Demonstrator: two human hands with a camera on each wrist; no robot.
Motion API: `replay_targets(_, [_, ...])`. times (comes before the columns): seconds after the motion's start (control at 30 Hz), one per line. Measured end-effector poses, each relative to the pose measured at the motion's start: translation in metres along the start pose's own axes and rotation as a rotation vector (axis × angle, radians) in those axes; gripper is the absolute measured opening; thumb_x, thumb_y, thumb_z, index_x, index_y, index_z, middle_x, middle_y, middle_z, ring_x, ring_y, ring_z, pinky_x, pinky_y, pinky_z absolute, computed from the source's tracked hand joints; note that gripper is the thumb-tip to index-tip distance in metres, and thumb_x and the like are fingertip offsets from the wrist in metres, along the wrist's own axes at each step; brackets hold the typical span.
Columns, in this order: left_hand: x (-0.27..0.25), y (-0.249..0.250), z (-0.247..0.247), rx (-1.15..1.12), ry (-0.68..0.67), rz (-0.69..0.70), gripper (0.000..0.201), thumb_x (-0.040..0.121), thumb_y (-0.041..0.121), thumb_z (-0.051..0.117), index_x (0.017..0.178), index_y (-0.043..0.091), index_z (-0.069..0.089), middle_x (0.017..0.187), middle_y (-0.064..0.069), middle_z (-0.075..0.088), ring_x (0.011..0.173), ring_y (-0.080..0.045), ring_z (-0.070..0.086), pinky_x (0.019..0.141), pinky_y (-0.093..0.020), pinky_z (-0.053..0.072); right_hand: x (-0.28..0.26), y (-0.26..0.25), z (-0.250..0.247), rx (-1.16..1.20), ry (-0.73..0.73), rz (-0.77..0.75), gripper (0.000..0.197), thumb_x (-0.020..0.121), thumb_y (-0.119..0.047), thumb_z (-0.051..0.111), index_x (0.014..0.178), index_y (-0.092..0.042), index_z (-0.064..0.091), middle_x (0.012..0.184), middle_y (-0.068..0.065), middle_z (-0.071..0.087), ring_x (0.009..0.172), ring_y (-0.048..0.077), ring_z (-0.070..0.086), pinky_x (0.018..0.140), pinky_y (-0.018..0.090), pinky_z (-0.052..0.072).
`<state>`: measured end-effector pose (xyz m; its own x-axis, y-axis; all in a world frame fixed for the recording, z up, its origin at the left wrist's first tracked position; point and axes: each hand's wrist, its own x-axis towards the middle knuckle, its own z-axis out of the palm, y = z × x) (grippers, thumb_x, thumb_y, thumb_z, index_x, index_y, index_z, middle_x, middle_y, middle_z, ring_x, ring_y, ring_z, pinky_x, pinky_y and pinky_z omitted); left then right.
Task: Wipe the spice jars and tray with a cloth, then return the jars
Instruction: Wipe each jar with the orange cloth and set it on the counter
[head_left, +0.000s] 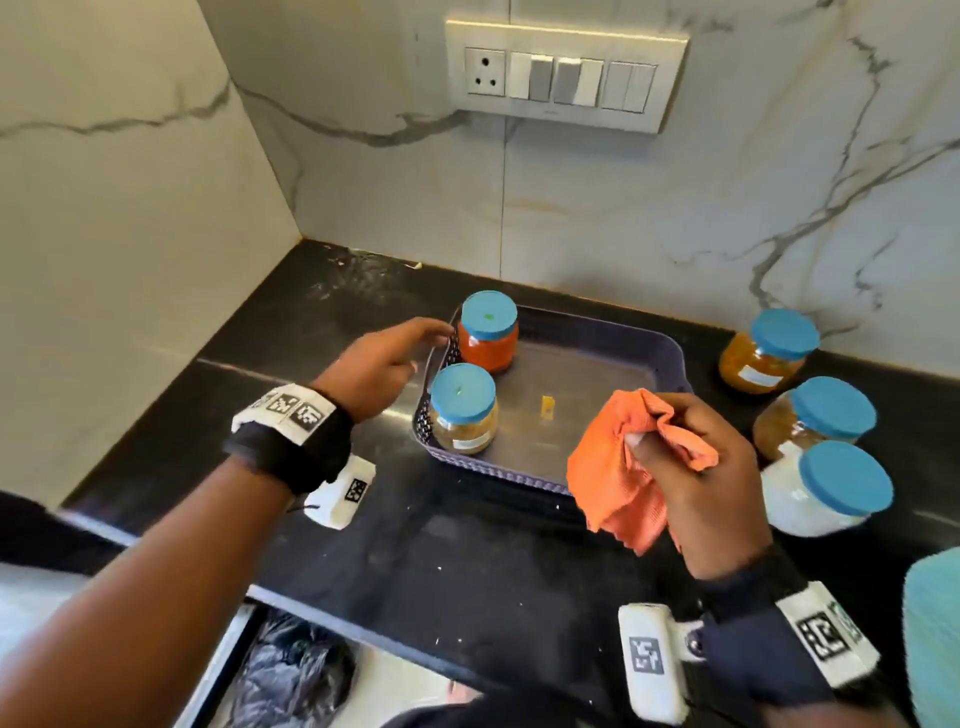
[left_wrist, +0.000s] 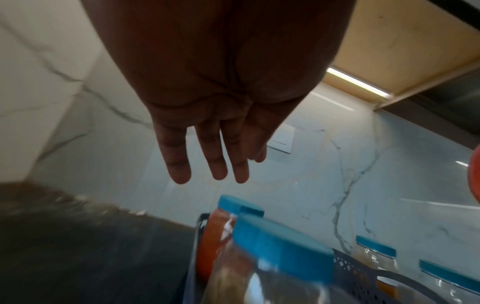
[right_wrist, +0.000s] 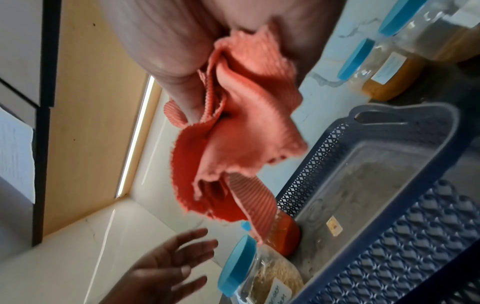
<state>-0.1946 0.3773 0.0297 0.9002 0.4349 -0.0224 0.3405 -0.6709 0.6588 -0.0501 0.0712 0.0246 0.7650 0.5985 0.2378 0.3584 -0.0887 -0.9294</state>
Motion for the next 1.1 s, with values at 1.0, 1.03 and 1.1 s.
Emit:
replay_targets(1.0, [0.030,-0.043,0.077,0.022,0.102,0.026,0.114,0.043,0.077,0.070,0.141,0.023,0.048,0.156,0.004,0.032,0.155,-0.031,0.000,0.113,-0.074,-0.009,-0.029,0.004,-0.032,-0.150,0.516,0.258,0.028,0.090,-0.015,0.069,0.118,-0.017,0.065,0.111,-0.002,0.065,0.104,0.018,0.061,0.082,0.028,0.048])
replay_targets(1.03, [0.031,-0.043,0.070,-0.042,0.149,0.039,0.114,0.043,0.076,0.071,0.140,0.021,0.050,0.152,0.002,0.036,0.154,-0.034,0.006,0.115,-0.074,-0.005,-0.028,0.005,-0.032,-0.147,0.519,0.257,0.028,0.091,-0.014,0.069,0.118,-0.018,0.065,0.110,-0.003,0.065,0.102,0.016,0.061,0.081,0.027,0.047])
replay_targets(1.1, [0.035,-0.039,0.049,-0.145,0.219,0.099,0.107,0.043,0.075,0.075,0.138,0.030,0.051,0.145,-0.003,0.040,0.149,-0.036,0.020,0.118,-0.068,0.010,-0.025,0.004,-0.034,-0.135,0.532,0.254,0.029,0.091,-0.014,0.069,0.117,-0.024,0.064,0.107,-0.008,0.064,0.101,0.008,0.061,0.081,0.025,0.047])
